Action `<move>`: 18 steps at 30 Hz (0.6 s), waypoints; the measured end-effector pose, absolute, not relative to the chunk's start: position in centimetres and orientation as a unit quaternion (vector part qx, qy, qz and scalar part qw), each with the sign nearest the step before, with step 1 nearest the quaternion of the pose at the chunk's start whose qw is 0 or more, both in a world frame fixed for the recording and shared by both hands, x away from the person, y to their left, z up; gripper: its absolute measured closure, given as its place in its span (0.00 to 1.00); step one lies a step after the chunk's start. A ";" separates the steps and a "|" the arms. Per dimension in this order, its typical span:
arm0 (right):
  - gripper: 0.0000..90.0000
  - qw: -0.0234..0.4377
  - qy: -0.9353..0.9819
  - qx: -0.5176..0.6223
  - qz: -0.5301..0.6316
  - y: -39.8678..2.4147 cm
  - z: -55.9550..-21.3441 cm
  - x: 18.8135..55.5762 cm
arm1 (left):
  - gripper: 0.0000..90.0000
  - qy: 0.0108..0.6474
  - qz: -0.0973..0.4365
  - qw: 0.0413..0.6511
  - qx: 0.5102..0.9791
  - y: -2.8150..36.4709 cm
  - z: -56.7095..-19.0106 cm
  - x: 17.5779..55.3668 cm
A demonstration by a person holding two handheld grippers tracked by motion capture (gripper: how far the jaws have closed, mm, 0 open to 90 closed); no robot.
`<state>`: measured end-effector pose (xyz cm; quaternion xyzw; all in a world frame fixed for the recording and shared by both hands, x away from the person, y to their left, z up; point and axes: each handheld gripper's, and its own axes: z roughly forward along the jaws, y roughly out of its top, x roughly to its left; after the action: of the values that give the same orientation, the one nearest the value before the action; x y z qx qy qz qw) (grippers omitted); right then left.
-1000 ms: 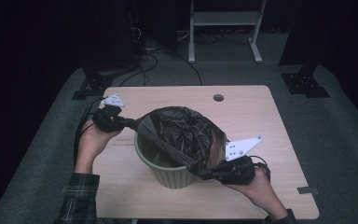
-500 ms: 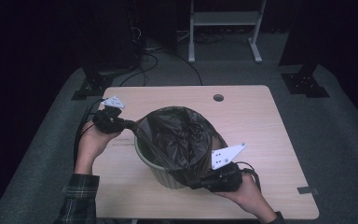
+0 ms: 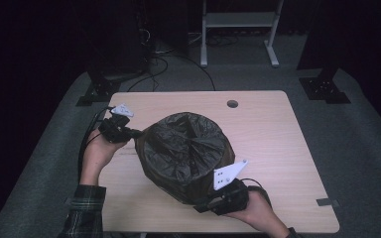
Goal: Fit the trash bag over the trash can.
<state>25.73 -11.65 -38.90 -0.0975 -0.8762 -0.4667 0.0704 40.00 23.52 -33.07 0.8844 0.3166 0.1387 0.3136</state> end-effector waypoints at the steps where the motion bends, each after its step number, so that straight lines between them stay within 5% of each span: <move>1: 0.80 0.067 -0.871 -0.098 -0.476 -12.2 -38.4 25.8 | 1.00 0.315 0.140 0.317 0.884 23.5 -33.0 39.9; 5: 0.76 0.054 -0.848 -0.100 -0.517 -14.8 -36.2 26.0 | 1.00 0.318 0.144 0.315 0.882 23.8 -32.8 40.0; 11: 0.66 -0.035 -0.825 -0.148 -0.545 -19.2 -33.8 27.9 | 1.00 0.323 0.147 0.312 0.881 24.0 -32.9 40.1; 18: 0.58 -0.066 -0.799 -0.188 -0.567 -20.7 -31.6 31.4 | 0.95 0.322 0.148 0.318 0.880 23.9 -33.0 40.4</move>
<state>31.37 -20.69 -31.60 -0.1879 -0.7990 -0.5674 -0.0660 40.35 23.95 -32.97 0.8795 0.3218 0.1484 0.3175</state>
